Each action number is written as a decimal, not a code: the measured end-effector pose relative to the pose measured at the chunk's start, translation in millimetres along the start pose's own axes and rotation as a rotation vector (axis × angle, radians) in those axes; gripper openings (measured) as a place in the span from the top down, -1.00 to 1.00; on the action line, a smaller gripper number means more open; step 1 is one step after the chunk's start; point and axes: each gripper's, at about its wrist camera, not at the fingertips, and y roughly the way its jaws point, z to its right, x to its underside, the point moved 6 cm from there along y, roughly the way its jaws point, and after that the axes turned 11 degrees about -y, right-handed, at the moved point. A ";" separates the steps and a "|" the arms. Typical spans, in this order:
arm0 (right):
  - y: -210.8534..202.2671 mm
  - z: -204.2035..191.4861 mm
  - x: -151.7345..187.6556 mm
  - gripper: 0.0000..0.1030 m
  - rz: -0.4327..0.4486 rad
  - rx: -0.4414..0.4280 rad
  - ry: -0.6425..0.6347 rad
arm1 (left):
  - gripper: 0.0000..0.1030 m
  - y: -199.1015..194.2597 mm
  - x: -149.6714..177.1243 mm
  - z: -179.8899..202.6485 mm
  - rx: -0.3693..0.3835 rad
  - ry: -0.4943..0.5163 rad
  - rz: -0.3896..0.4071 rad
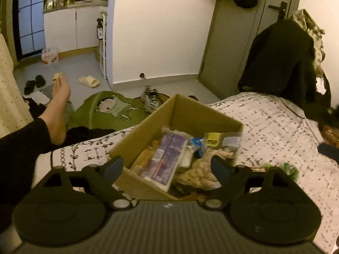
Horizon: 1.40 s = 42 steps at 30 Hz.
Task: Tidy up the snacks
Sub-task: 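Withdraw both open tools from the box toward the red bar and green packets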
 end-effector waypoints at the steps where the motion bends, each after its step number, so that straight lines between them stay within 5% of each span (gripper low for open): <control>1: -5.0 2.7 0.3 -0.65 -0.006 0.011 -0.006 | -0.75 -1.5 -1.4 1.6 0.000 0.004 0.005; 7: -10.8 14.1 -0.2 -0.72 -0.038 0.073 -0.040 | -1.00 -9.1 -6.9 22.5 0.036 0.038 0.009; 12: -19.7 24.4 -5.1 -0.74 -0.025 0.120 -0.069 | -1.00 -11.7 -7.8 40.1 0.074 0.056 -0.007; 18: -28.8 38.8 -8.4 -1.00 0.012 0.174 -0.104 | -1.00 -15.4 -5.8 62.5 0.088 0.085 0.003; 33: -22.2 98.7 -3.3 -1.00 -0.010 0.294 -0.045 | -1.00 -7.8 14.0 93.6 0.093 0.067 -0.015; 42: -17.4 130.8 4.0 -1.00 -0.055 0.335 0.011 | -0.95 -1.1 32.4 113.4 0.081 0.142 -0.018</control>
